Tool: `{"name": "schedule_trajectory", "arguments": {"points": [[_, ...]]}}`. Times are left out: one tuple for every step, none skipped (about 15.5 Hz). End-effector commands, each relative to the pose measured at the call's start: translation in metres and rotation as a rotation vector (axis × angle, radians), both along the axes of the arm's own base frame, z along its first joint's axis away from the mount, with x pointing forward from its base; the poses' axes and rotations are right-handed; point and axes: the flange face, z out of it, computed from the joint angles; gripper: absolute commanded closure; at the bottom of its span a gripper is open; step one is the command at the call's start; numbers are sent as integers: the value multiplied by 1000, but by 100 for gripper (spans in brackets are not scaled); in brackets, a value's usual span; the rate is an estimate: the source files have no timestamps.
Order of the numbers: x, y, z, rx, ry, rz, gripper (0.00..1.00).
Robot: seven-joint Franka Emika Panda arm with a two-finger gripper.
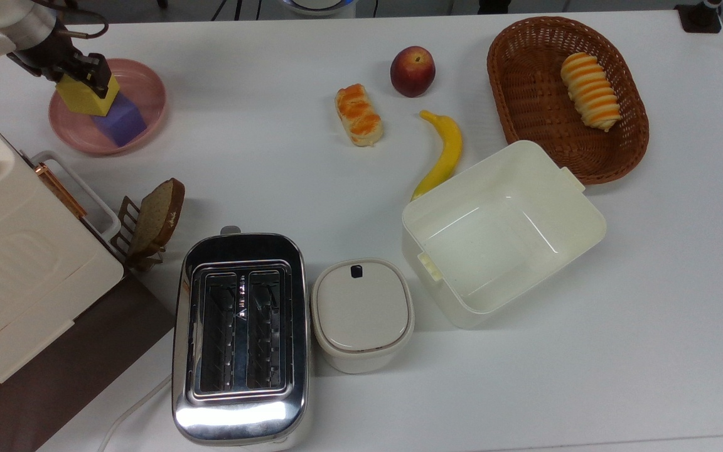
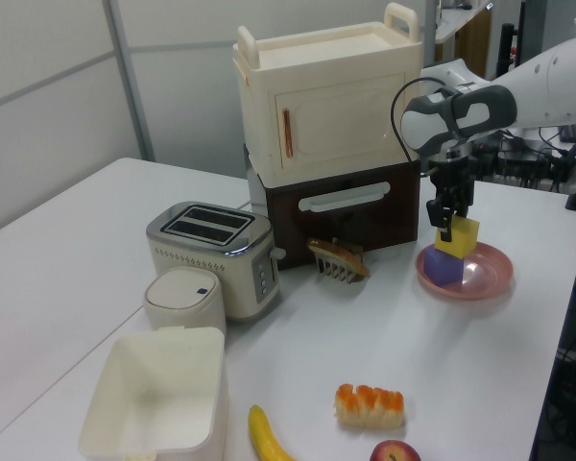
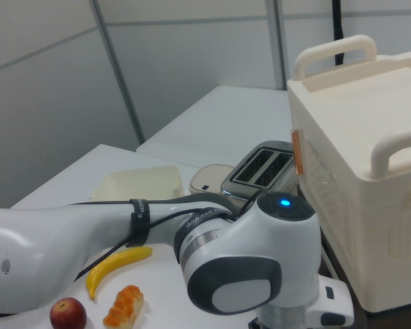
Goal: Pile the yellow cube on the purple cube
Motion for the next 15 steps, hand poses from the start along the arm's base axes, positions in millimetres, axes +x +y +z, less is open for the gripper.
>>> {"name": "schedule_trajectory", "arguments": {"points": [[3,9,-2,9,-20,-34,0],[4,10,-1,8,-21,-33,0],[6,14,0,8,-21,-25,0],[9,18,1,9,-20,-18,0],[9,19,2,10,-20,-17,0],[10,21,4,10,-22,-15,0],[10,22,5,10,-25,-13,0],[9,22,7,12,-23,-13,0],[9,23,8,15,-17,-11,0],[11,23,15,15,-20,-9,0],[10,23,20,18,-11,-1,0],[13,27,33,16,-14,4,0],[16,31,42,15,-18,10,0],[19,36,50,17,-20,16,0],[22,43,56,13,-27,19,0]]}}
